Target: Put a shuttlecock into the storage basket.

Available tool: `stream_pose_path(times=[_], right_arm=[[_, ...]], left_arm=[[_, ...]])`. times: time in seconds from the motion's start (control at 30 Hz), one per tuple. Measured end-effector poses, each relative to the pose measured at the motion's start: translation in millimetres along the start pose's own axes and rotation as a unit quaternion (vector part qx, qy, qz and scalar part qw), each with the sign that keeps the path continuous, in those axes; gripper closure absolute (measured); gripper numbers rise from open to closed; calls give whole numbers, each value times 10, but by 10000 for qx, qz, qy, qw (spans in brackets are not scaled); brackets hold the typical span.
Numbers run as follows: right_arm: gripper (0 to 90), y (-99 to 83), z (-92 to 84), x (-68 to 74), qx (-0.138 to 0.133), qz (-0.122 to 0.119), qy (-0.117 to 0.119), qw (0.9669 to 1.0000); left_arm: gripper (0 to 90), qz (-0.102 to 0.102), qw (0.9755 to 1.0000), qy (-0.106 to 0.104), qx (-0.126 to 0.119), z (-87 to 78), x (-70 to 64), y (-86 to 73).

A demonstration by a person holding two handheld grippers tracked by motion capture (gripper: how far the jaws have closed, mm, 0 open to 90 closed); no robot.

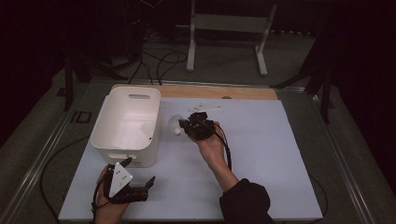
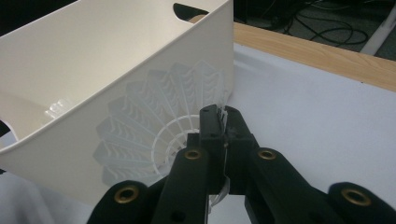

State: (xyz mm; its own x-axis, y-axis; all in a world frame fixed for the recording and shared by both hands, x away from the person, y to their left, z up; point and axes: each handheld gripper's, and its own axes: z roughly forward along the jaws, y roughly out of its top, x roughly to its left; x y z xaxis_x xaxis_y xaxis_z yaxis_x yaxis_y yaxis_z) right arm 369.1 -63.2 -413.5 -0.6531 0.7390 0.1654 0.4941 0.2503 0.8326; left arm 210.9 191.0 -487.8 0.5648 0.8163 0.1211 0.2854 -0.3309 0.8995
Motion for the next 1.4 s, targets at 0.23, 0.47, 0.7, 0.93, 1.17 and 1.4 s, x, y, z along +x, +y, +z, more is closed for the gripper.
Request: stream_pose_path(times=[0.23,0.47,0.7,0.93,1.17,1.4], right_arm=[[889,12,-8,2,-23,-16,-24,10000],[889,46,-29,14,-63,-46,-3,10000],[889,88,-58,46,-129,-105,28,9999],[889,117,-65,62,-145,-107,35,9998],[890,191,-94,98,-228,-109,53,9997],[890,238,-110,120,-241,-158,69,9996]], left_arm=[[23,-3,10000,6,-6,-3,3,-1],[23,-22,10000,10,-17,-2,3,0],[23,-25,10000,11,-19,-2,3,-1],[23,-28,10000,14,-22,-3,3,-1],[23,-28,10000,15,-26,-2,3,0],[23,-26,10000,15,-19,-2,3,0]])
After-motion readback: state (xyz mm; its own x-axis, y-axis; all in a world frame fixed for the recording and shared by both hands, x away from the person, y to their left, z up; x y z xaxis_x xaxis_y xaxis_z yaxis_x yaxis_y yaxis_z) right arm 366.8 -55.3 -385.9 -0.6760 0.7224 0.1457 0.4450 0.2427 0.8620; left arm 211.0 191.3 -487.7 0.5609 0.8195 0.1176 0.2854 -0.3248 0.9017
